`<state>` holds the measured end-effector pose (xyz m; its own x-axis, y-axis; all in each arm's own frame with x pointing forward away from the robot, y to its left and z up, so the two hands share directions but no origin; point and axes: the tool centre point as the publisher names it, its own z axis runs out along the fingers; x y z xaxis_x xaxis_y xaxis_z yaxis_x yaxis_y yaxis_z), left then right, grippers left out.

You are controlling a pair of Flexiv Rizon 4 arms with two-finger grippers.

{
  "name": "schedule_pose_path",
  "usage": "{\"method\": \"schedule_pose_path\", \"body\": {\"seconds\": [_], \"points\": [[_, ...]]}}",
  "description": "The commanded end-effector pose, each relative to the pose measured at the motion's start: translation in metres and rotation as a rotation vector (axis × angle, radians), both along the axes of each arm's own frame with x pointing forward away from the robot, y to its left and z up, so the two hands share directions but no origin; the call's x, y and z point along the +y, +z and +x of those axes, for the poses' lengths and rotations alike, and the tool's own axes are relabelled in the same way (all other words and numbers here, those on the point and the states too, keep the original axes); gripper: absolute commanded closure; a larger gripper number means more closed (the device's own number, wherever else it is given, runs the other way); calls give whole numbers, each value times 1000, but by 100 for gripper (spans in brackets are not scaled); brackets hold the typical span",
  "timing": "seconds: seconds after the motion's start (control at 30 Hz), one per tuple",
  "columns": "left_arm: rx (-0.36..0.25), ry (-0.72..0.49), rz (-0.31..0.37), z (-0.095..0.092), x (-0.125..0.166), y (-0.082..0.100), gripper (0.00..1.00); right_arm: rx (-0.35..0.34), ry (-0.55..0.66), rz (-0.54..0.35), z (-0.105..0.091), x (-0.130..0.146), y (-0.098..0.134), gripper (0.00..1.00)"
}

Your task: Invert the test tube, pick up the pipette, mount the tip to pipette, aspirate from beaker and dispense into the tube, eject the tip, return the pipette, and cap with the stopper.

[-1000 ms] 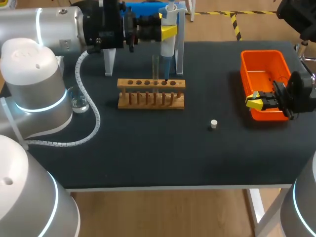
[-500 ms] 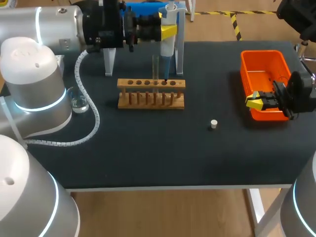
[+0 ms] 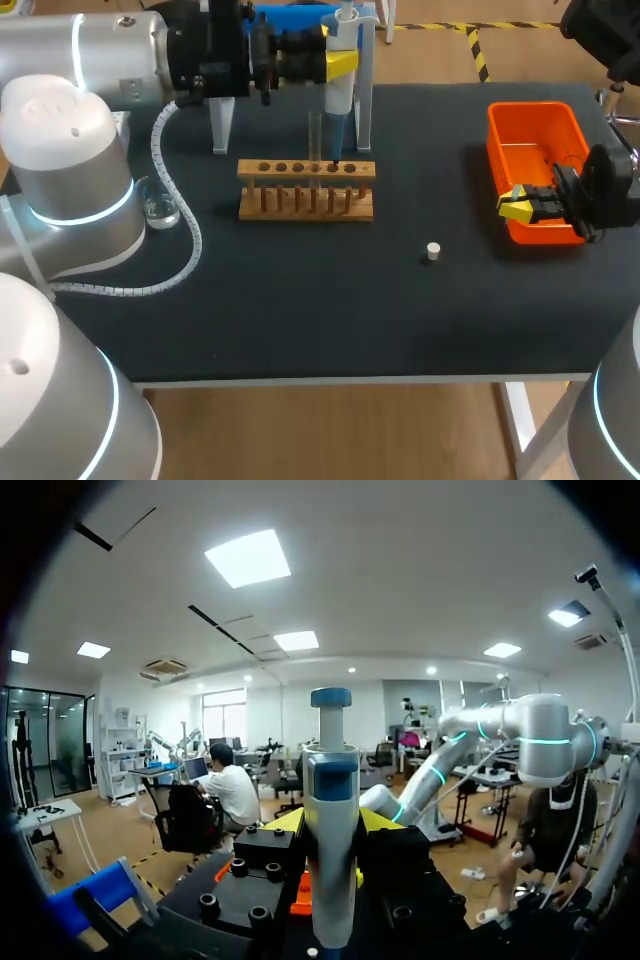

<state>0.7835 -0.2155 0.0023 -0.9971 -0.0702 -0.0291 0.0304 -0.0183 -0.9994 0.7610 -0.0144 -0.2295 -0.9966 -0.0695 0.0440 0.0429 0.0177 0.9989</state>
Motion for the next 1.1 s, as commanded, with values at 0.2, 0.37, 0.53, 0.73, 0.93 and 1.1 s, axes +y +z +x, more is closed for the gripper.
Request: {"method": "schedule_pose_path", "body": {"seconds": [0.2,0.37,0.53,0.73,0.93,1.1], "points": [[-2,1,-5,0,0,-1,100,-1,1,0,0,-1,0,100],[-2,1,-5,0,0,-1,100,-1,3,-5,0,4,0,100],[-2,1,-5,0,0,-1,100,0,16,-13,0,23,-1,100],[-2,1,-5,0,0,-1,100,6,21,-14,1,44,-1,100],[-2,1,-5,0,0,-1,100,1,26,-15,4,67,2,100],[-2,1,-5,0,0,-1,100,-11,35,-7,6,87,5,100]]}}
